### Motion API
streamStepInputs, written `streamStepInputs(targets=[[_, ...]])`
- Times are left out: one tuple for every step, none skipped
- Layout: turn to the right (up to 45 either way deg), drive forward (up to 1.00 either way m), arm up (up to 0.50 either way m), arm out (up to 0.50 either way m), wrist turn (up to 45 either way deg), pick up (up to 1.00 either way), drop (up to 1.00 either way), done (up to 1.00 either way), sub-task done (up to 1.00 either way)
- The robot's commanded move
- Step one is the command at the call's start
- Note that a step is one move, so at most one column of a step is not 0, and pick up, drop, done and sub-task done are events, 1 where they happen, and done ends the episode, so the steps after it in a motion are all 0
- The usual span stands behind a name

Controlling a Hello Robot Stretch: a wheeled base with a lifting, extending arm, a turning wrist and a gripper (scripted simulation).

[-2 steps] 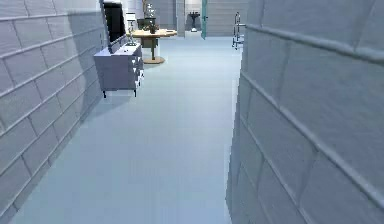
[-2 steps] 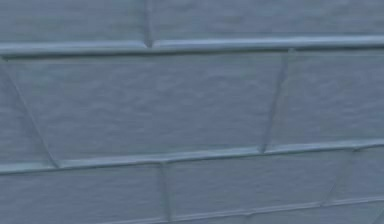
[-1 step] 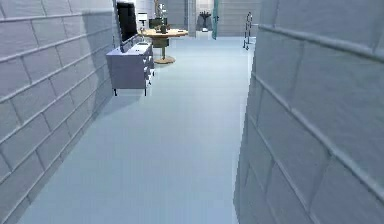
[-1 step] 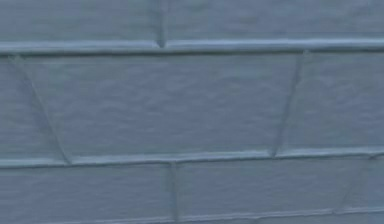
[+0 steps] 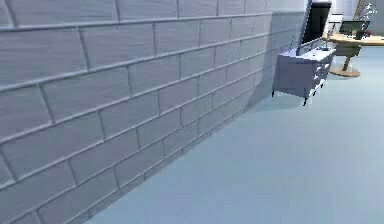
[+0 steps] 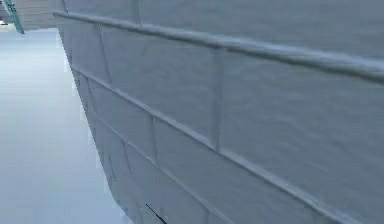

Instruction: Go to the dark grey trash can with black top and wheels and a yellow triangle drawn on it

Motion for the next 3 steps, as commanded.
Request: streamStepInputs(targets=[[-45.0,0.0,0.0,0.0,0.0,0.0,0.0,0.0,0.0],[0.0,0.15,0.0,0.0,0.0,0.0,0.0,0.0,0.0],[45.0,0.0,0.0,0.0,0.0,0.0,0.0,0.0,0.0]])
